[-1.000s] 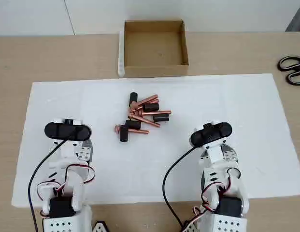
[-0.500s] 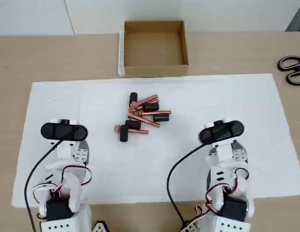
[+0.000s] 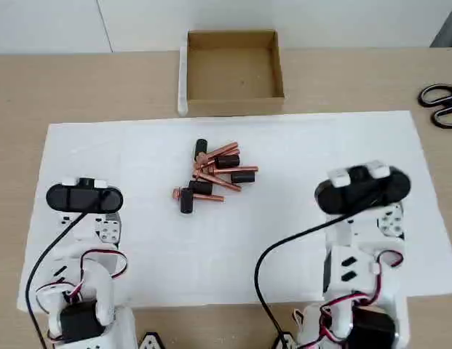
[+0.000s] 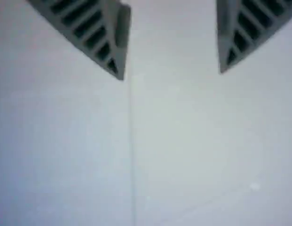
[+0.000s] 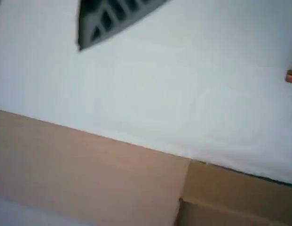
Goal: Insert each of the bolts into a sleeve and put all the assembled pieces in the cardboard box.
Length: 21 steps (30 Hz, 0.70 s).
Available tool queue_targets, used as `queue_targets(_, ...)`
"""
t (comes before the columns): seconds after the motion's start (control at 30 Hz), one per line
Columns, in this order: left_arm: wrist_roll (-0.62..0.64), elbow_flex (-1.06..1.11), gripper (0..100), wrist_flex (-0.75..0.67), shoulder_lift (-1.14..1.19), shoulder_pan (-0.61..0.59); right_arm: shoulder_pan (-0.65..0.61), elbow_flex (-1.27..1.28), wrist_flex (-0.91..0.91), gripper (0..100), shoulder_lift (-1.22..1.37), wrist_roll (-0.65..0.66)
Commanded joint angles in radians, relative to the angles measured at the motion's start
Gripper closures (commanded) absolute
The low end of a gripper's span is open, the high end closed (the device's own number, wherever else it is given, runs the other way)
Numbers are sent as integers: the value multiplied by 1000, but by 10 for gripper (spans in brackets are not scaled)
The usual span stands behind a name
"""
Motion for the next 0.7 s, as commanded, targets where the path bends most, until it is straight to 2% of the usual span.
queue_targets(0.0,-6,-59,874,5,-9,-6,-12,-199,-8,880,225,-12)
queue_targets(0.2,-9,-68,874,0,-8,-23,-64,-433,16,880,602,-8)
queue_targets(0.37,-9,-73,874,-2,-8,-74,-142,-595,147,880,928,-3)
queue_targets(0.67,-9,-105,874,0,2,-83,-374,-876,483,880,1388,222)
